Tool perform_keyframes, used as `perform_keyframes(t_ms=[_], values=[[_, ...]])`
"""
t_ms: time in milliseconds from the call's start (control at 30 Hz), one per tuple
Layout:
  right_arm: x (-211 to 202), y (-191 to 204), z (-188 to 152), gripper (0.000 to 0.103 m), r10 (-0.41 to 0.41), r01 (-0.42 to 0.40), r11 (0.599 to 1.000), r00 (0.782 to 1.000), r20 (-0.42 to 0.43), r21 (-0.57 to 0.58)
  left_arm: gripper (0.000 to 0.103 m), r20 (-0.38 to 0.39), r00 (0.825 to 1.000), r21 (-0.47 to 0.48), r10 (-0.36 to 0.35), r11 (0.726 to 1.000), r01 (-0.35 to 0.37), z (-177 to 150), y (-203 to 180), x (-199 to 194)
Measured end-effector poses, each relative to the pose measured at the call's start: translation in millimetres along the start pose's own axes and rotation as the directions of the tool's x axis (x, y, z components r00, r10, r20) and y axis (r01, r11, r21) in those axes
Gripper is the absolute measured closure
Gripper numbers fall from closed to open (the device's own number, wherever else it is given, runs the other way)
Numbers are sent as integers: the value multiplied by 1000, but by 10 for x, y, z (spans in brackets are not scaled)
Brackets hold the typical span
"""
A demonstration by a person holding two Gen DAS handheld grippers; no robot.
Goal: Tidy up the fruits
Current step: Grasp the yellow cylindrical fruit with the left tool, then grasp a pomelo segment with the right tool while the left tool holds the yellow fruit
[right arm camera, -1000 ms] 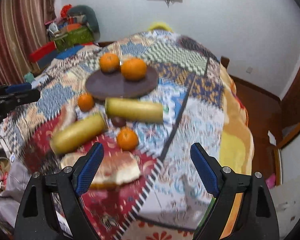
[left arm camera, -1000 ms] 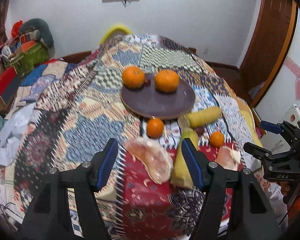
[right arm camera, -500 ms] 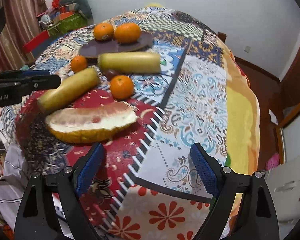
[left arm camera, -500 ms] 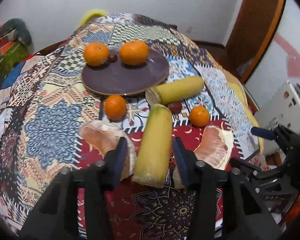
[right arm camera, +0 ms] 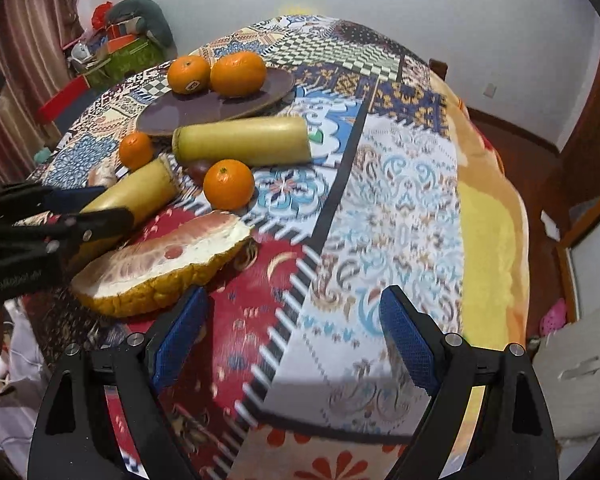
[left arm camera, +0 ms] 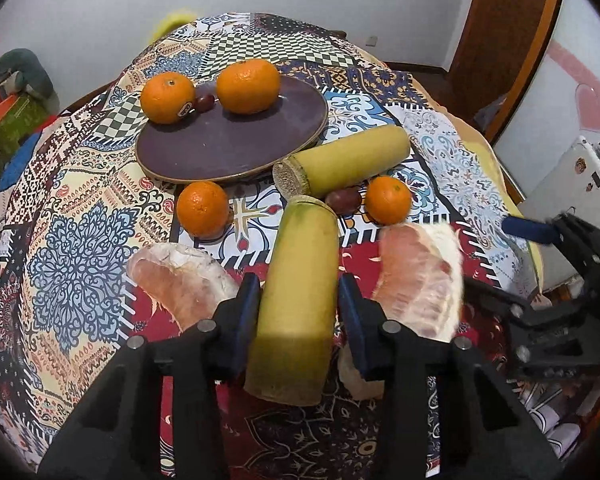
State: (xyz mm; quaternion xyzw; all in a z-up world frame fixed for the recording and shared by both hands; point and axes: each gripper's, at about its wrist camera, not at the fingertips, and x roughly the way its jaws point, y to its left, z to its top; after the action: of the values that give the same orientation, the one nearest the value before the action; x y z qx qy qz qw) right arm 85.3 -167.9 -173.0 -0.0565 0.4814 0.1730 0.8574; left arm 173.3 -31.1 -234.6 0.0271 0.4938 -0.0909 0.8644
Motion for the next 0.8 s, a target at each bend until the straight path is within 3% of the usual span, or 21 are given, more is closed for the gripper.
perform_keyframes(t_ms=[267,533,800], values=[[18,8,96,17,-20,20,1000,1000,7,24,64,0,998,-22,-60,998,60,-186,72,-187],[-182,145,116,17,74,-75,996,997,22,38,64,17,998,-59,-53,997,54,-368,216,-363],[57,501,239,16,137,-136,990,990,-29,21,64,31,999,-102,-42,994,45,-452,368,-398]])
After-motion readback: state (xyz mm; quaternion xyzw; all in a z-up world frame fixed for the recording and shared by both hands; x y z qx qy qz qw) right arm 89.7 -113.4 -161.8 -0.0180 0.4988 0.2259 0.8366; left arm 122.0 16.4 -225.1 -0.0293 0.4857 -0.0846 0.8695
